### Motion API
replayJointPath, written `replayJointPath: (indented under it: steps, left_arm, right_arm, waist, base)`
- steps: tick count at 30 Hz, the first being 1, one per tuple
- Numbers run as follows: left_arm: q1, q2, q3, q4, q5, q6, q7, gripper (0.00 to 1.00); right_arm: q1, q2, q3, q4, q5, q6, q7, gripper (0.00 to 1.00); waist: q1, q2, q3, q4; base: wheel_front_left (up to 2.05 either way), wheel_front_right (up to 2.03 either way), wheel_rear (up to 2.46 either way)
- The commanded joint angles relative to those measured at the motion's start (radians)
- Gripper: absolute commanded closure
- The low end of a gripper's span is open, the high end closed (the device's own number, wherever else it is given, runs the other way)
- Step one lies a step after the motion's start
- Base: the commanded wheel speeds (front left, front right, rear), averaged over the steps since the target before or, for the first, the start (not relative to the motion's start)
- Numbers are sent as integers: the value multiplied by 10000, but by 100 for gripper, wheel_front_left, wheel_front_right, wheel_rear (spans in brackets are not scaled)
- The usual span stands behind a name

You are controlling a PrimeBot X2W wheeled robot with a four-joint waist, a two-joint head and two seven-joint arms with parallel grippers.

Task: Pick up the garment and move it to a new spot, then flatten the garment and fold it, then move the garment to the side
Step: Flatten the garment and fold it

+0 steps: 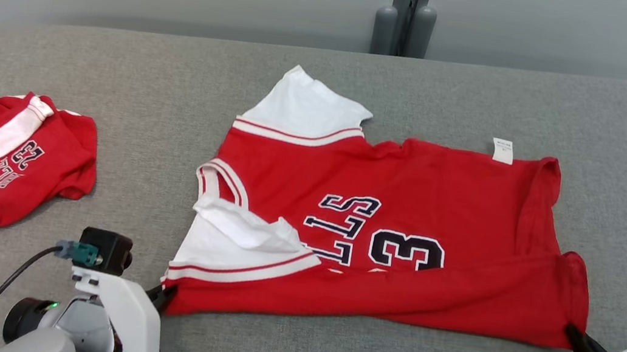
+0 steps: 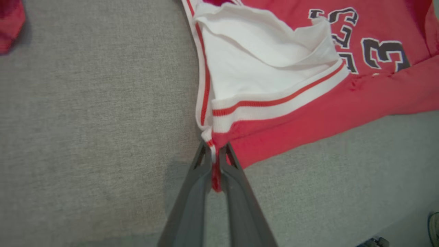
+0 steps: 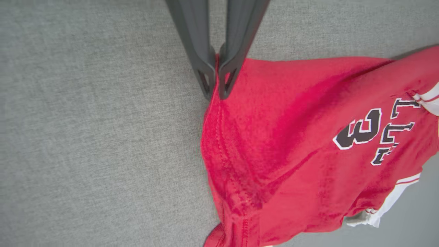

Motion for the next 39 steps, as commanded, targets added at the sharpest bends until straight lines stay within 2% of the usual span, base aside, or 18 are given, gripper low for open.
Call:
replayJointPath:
  steps: [1, 10, 15, 22, 23, 24, 33, 39]
  left_arm:
    - [234, 226, 40, -261, -80, 167, 78, 100]
    - [1225, 870, -43, -1698, -337, 805, 382, 100]
    - [1678, 1070, -140, -2201, -505, 1027, 559, 100]
    - [1842, 1038, -306, -2259, -562, 1076, 706, 100]
    - [1822, 1027, -315, -2230, -528, 1077, 703, 60]
    - [1800, 1024, -346, -2200, -521, 1057, 736, 0]
    - [1456, 1286, -215, -2328, -292, 1077, 717, 0]
    - [683, 1419, 173, -2667, 185, 1134, 344, 0]
  right_arm:
    - [274, -280, -17, -225, 102, 7, 122, 100]
    - [1683, -806, -375, -1331, 333, 6, 485, 100]
    - [2444, -755, -673, -1772, 405, 6, 758, 100]
    - [2840, -480, -1011, -1722, 221, 7, 1236, 100]
    - [2853, -419, -1045, -1739, 185, 7, 1319, 60]
    - [2866, -328, -1112, -1767, 150, 6, 1384, 0]
    - [2962, 53, -1720, -2686, -58, 7, 2226, 0]
    - [2563, 197, -2251, -3701, -46, 7, 1946, 0]
  waist:
    - [0, 0, -129, 107]
    - [0, 0, -404, 250]
    - [0, 0, -464, 317]
    - [0, 0, -533, 321]
    - [0, 0, -535, 319]
    - [0, 0, -533, 315]
    - [0, 0, -436, 209]
    - [0, 0, -311, 120]
  base:
    - [0, 0, 0]
    - [0, 0, 0]
    - [0, 0, 0]
    - [0, 0, 0]
    - [0, 0, 0]
    - [0, 0, 0]
    - [0, 0, 0]
    - [0, 0, 0]
